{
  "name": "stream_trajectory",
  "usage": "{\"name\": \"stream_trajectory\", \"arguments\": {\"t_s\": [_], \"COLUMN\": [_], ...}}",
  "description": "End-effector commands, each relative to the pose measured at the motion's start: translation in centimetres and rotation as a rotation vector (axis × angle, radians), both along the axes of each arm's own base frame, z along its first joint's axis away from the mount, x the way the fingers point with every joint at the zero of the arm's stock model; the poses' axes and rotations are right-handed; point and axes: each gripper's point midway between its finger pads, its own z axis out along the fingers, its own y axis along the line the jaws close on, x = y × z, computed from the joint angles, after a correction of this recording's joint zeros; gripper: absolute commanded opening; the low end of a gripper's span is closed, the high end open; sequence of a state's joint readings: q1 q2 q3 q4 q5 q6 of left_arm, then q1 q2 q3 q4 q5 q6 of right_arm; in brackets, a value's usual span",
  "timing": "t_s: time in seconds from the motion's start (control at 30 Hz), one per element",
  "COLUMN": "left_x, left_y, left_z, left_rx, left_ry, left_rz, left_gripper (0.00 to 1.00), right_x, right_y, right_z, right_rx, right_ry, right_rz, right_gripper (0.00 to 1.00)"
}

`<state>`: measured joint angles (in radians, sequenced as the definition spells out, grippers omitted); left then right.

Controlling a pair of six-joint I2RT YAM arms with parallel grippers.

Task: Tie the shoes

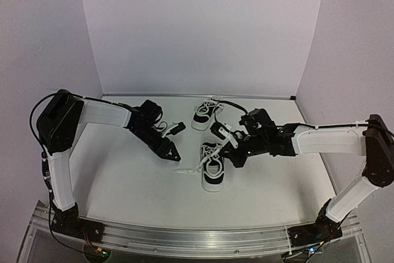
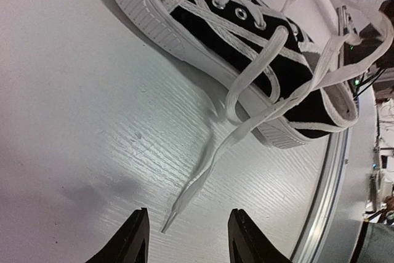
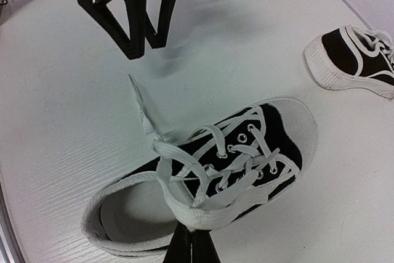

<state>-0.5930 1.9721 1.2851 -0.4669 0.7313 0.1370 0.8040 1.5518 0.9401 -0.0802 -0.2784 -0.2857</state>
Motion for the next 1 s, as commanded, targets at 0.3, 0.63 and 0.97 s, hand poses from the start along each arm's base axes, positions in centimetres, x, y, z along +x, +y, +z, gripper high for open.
{"name": "stream_trajectory", "arguments": {"t_s": [0.3, 0.63, 0.97], "left_x": [-1.5, -2.5, -0.2], "left_y": [-3.9, -4.8, -1.8], "left_z": [-1.5, -6.1, -2.9], "left_rx": [0.13, 0.341, 0.395], "left_ry": [-0.358, -0.418, -0.338], "left_rz": [-0.24, -0.316, -0.024], "left_gripper": [0.46, 0.41, 0.0], "right_x": [-0.5, -1.0, -1.0], "right_y": [-0.8, -1.5, -3.8], "right_z": [-0.5, -0.5, 0.9], "right_rx": [-0.031, -0.025, -0.006], "right_ry": [0.046, 0.057, 0.053], "right_rz": [-0.039, -0.054, -0.2], "right_gripper": [0.0, 0.0, 0.0]}}
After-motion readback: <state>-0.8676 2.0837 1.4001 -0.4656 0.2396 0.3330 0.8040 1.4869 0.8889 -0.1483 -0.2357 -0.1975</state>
